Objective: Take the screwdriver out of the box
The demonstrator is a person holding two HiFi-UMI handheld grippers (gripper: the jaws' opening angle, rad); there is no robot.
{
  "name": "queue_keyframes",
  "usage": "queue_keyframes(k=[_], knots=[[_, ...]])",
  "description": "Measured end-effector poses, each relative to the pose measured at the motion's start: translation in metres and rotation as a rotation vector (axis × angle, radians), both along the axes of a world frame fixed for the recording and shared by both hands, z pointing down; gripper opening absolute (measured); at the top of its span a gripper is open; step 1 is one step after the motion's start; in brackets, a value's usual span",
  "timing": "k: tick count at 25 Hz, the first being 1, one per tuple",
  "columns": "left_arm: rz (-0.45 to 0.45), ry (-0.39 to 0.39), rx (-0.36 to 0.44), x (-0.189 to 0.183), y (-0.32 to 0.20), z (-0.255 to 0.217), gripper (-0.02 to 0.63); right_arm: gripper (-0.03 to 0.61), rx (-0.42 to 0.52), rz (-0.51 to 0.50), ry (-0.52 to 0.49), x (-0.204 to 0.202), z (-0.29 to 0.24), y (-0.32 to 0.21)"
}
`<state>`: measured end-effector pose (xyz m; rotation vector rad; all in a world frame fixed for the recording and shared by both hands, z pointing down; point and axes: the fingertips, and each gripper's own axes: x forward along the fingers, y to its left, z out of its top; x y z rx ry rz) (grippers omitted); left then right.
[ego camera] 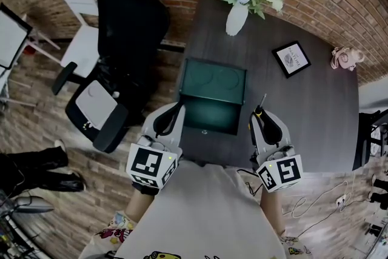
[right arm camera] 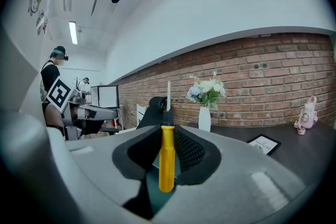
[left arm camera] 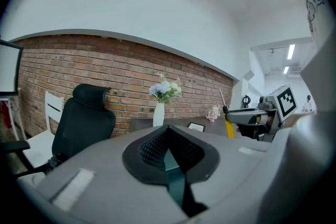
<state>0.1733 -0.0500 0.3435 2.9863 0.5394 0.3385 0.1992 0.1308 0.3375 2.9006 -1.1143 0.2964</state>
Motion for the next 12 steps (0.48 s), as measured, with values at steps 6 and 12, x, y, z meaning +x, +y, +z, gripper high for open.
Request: queue_keyframes(k=[6,12], knots=[[0.006,-0.006,0.0,0.0007,0.0011,0.0005,-0.002,0.081,0.004,0.003,-0.013,0.0006,0.0013,0.0003],[0.009,-0.012,0.001,0.0031,0.0017,0.0028,-0.002,0.081,-0.002,0.004,-0.016,0.003,0.003,0.0]])
